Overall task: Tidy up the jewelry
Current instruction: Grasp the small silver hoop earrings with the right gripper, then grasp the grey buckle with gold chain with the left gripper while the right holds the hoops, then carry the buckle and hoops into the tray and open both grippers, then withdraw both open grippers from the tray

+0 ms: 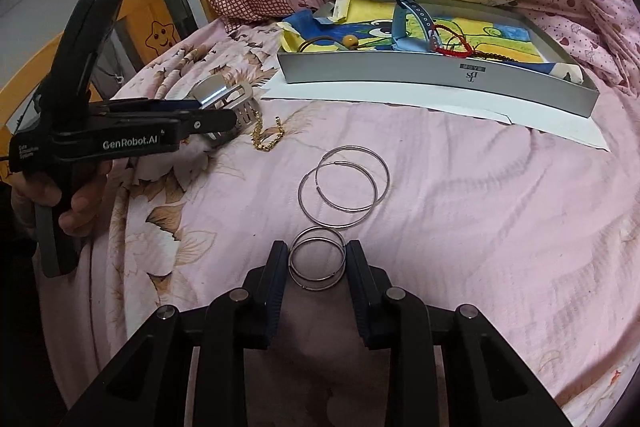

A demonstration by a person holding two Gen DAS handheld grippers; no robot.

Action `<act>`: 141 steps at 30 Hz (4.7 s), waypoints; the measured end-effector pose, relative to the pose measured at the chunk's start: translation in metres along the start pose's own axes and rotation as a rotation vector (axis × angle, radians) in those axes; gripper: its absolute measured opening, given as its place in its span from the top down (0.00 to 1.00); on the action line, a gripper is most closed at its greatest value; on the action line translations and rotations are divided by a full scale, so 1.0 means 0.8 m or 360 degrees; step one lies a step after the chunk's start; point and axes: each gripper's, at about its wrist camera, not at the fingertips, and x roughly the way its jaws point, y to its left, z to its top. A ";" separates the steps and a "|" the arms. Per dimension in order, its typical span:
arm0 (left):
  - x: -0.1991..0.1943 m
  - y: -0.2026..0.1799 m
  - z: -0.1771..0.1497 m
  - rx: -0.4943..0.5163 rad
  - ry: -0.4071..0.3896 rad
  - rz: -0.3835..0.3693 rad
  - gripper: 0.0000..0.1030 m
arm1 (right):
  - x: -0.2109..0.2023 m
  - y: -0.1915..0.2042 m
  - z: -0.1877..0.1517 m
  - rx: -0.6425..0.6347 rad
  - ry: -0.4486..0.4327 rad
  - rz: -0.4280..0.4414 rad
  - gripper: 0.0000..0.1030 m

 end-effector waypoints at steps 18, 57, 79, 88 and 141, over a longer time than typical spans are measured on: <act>-0.039 -0.045 -0.018 0.0004 0.0081 -0.0144 0.58 | -0.036 -0.008 0.003 0.0085 -0.0135 0.0037 0.73; -0.065 -0.014 0.049 -0.0199 -0.0251 -0.0431 0.58 | -0.051 -0.047 0.108 0.0012 -0.0374 -0.0054 0.73; 0.012 0.029 0.103 -0.0352 -0.0147 -0.0457 0.58 | 0.040 -0.090 0.177 0.0107 -0.0239 -0.0194 0.73; 0.020 0.037 0.110 -0.0407 -0.0101 -0.0478 0.58 | 0.050 -0.092 0.182 0.0093 -0.0208 -0.0255 0.72; -0.159 -0.019 0.016 -0.0403 -0.0529 -0.0047 0.09 | -0.168 -0.031 0.079 -0.0001 -0.0733 -0.0246 0.00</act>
